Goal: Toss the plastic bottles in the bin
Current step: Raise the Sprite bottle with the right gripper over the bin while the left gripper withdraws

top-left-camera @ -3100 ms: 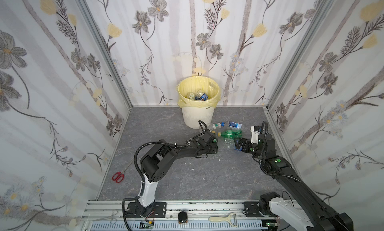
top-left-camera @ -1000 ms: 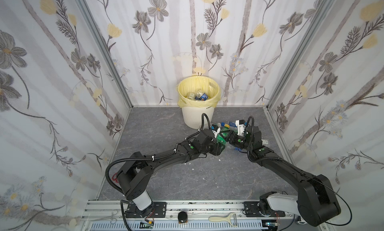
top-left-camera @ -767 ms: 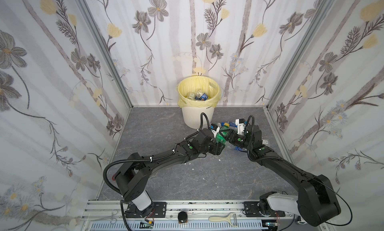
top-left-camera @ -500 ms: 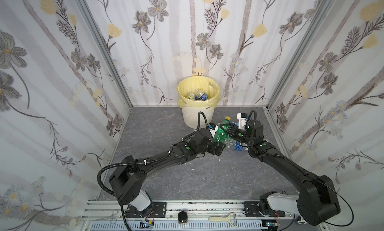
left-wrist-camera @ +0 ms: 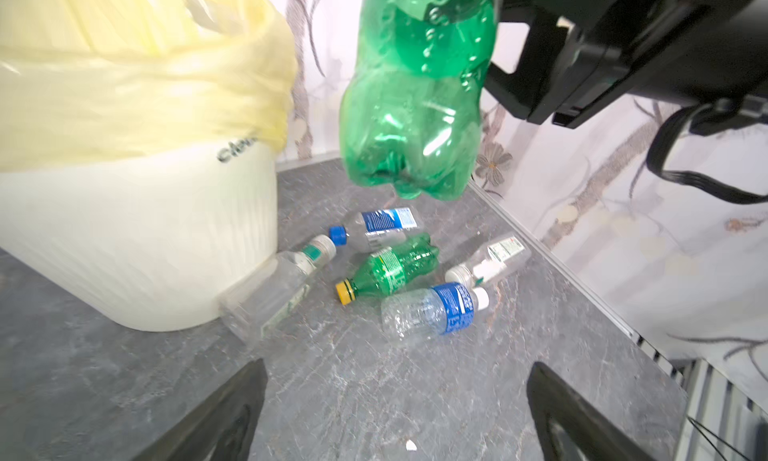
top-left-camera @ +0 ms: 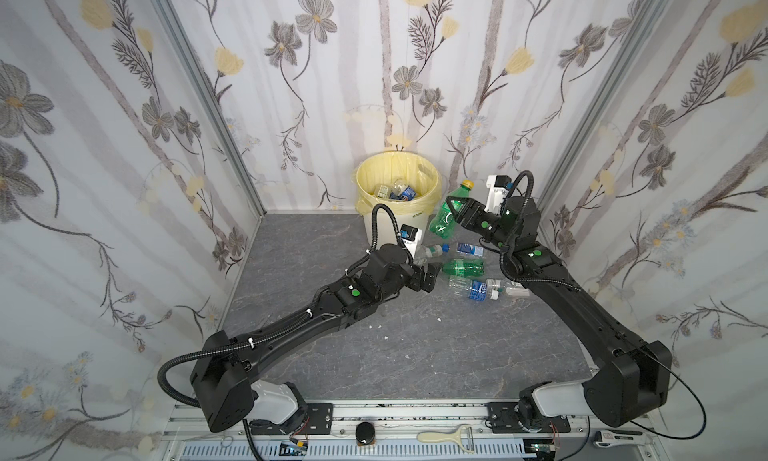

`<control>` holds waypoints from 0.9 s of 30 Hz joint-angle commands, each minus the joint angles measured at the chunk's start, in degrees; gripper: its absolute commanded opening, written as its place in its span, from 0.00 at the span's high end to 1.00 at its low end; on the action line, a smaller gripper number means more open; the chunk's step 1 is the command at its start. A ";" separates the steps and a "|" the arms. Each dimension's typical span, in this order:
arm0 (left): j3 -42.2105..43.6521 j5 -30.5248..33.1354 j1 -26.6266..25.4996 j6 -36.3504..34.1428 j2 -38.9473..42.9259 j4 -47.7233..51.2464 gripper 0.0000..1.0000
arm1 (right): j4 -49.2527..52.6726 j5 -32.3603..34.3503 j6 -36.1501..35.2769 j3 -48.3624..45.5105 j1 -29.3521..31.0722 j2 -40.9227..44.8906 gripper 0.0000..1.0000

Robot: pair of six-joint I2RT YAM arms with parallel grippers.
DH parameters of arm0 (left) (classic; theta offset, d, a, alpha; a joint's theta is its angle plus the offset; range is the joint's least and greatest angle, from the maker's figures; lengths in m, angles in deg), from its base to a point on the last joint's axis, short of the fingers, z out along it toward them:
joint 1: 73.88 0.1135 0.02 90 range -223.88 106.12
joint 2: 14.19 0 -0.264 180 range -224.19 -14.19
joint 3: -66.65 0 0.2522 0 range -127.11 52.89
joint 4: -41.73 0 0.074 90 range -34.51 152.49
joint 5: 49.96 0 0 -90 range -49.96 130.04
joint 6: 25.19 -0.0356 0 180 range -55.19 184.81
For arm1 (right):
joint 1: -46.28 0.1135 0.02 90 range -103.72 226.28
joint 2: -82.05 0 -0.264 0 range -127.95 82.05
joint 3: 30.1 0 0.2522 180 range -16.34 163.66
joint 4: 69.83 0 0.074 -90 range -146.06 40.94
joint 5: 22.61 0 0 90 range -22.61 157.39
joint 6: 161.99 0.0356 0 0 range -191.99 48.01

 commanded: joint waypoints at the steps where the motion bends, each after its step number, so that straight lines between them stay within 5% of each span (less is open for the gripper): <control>1: -2.67 4.17 1.75 -2.10 0.98 0.20 0.00 | -0.17 4.84 -2.80 5.23 0.02 -0.70 0.38; 17: -10.00 -0.22 9.03 -1.61 2.66 0.99 0.00 | -20.13 25.26 -5.71 14.51 -5.32 6.83 0.34; 23: -7.92 -1.09 10.33 -0.68 3.69 1.05 0.00 | -13.90 19.27 1.05 24.80 -2.14 -10.92 0.33; 27: -5.05 -1.53 11.10 0.27 4.79 1.12 0.00 | 0.50 15.27 -0.41 40.88 3.25 -26.92 0.10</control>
